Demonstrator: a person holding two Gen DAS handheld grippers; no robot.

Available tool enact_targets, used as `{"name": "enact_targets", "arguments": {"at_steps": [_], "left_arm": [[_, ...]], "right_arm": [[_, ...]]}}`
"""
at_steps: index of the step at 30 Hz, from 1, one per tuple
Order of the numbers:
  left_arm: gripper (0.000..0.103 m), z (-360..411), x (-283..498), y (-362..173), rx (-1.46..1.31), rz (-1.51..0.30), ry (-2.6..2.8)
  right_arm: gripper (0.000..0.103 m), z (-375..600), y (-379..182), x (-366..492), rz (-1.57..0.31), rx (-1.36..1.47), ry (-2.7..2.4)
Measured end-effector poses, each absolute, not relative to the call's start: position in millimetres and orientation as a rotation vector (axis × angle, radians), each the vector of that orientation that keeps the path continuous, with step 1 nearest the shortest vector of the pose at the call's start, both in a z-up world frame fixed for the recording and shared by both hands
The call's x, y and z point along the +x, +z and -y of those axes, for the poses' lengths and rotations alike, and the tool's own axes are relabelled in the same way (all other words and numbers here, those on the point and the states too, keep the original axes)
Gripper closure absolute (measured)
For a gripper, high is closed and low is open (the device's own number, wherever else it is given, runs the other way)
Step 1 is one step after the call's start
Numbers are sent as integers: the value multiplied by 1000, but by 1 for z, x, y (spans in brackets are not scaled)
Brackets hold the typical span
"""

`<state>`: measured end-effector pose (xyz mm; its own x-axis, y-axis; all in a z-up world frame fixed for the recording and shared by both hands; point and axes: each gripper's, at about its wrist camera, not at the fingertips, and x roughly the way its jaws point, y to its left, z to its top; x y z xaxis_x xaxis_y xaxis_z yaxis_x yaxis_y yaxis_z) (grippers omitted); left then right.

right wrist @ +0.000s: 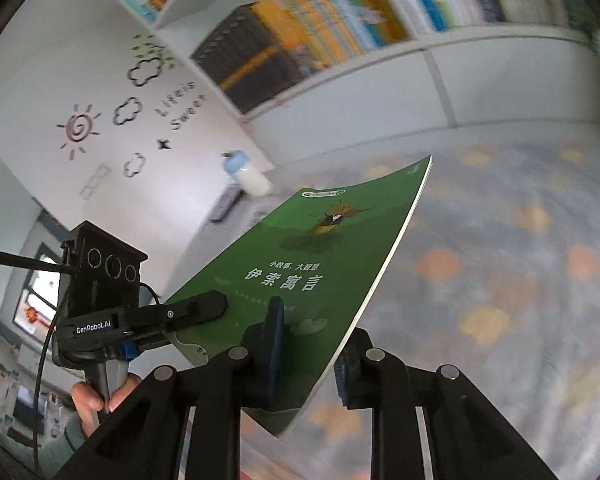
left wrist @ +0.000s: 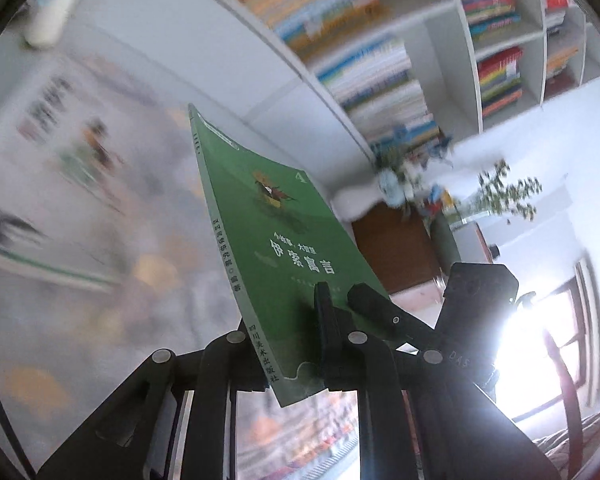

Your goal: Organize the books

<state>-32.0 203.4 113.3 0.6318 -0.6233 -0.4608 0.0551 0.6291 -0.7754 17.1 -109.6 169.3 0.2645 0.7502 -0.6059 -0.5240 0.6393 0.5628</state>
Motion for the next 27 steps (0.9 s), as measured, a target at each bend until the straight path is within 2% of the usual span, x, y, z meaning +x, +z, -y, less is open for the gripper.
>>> {"name": "enact_targets", "arguments": {"at_steps": [5,12,17,27], "left_arm": [[89,-259,-37,126,-756,-762,-333],[89,-323,-17,92,-821,-752,-268],[90,-349,4,52,-913,-767,-261],[87,-374,2,26,-916,-828,-181]], "right_arm": [[81,22,172,26,-967,242,963],[80,-63,147,55,-1023,195,996],[80,-94,116,77,-1082,160,962],[80,-106,68,98,-1199,199,937]]}}
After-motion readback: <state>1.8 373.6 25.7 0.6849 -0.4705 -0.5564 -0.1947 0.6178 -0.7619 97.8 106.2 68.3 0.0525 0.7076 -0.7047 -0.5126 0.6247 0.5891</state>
